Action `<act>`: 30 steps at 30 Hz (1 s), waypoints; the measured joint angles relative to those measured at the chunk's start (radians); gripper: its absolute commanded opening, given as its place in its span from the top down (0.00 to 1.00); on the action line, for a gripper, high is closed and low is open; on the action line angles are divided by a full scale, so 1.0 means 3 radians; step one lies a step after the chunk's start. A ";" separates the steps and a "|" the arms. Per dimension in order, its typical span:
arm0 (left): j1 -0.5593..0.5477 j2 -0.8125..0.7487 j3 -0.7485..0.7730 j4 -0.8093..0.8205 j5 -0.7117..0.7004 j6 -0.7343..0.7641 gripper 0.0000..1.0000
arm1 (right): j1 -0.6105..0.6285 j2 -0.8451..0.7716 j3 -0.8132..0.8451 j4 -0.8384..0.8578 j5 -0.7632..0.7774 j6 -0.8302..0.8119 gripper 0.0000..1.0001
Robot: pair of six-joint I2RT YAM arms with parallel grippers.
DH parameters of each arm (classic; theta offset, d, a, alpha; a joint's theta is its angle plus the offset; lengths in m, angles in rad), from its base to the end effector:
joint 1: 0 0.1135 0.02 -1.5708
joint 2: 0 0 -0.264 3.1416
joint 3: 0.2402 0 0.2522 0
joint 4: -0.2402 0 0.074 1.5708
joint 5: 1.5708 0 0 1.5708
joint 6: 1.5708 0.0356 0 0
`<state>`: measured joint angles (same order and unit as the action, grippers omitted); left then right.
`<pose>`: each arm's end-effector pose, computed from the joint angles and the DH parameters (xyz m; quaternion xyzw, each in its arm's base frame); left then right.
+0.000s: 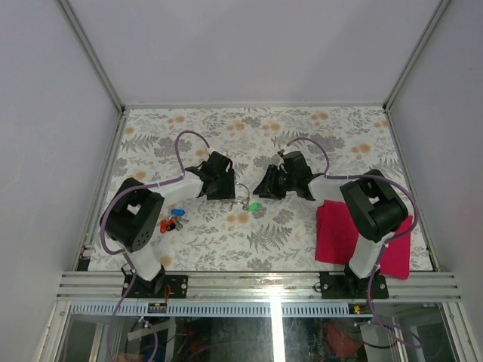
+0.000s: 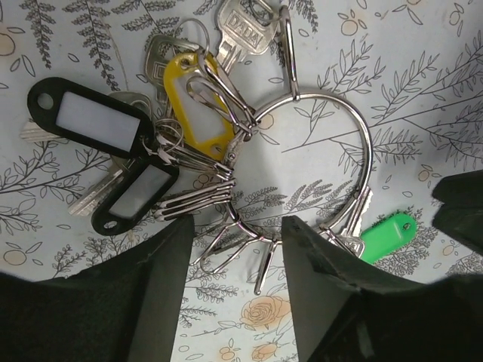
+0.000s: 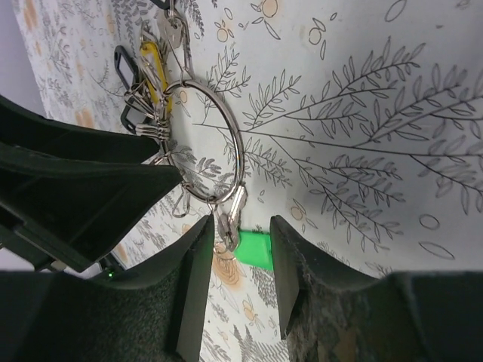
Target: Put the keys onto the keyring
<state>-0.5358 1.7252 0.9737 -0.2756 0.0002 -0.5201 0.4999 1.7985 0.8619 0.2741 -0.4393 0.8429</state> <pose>0.2900 -0.1722 0.1572 0.0076 0.9632 -0.1354 0.2319 0.3059 0.1843 0.1436 0.0555 0.8805 0.4197 0.2134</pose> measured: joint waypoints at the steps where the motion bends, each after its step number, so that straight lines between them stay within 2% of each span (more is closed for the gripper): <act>1: 0.0000 0.0009 0.0000 0.0006 -0.0010 0.0001 0.53 | 0.0022 0.0045 0.0028 0.0003 0.0013 0.0013 0.58; 14: 0.0000 0.0076 0.0001 0.0127 -0.0039 0.0010 0.75 | 0.0122 0.0355 0.0248 0.0048 0.0055 0.0188 0.59; 21: -0.0004 0.0132 0.0025 0.0209 -0.0039 0.0041 0.85 | 0.0123 0.0484 0.0278 0.0278 0.0003 0.0387 0.60; 30: -0.0005 0.0148 0.0028 0.0238 -0.0116 0.0057 0.90 | 0.0112 0.0561 0.0141 0.0739 -0.0061 0.0664 0.60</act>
<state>-0.5373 1.7695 0.9821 -0.2043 -0.0345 -0.5030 0.5335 1.9667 0.9043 0.4957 -0.4576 1.0420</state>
